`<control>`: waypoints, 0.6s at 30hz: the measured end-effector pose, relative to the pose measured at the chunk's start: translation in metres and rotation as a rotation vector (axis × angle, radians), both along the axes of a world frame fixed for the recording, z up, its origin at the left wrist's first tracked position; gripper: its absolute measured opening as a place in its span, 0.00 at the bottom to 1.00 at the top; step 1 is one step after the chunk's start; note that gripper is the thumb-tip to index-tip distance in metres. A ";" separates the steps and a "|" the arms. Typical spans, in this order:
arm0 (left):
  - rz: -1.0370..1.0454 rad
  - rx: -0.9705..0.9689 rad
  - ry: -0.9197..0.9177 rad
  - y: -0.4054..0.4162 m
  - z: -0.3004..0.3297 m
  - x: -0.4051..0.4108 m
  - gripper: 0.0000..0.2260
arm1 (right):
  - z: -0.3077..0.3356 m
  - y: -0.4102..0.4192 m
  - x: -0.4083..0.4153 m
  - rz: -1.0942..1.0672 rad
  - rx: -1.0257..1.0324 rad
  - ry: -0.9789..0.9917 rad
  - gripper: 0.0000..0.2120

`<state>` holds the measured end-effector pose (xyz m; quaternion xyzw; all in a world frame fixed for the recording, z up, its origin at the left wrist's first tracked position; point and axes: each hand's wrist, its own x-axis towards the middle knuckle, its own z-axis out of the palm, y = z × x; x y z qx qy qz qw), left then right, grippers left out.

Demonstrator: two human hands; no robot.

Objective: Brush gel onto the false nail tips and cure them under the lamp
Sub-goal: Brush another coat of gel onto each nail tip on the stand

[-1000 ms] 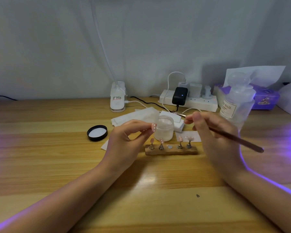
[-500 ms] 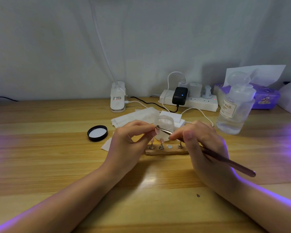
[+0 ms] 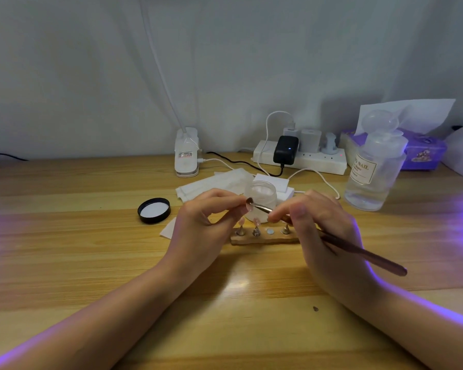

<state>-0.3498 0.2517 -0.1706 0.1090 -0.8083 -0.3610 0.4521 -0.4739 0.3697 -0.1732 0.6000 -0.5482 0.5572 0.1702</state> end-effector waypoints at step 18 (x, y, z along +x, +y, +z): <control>0.039 -0.090 -0.001 0.001 0.001 0.001 0.13 | 0.002 0.002 -0.002 0.012 -0.015 -0.013 0.27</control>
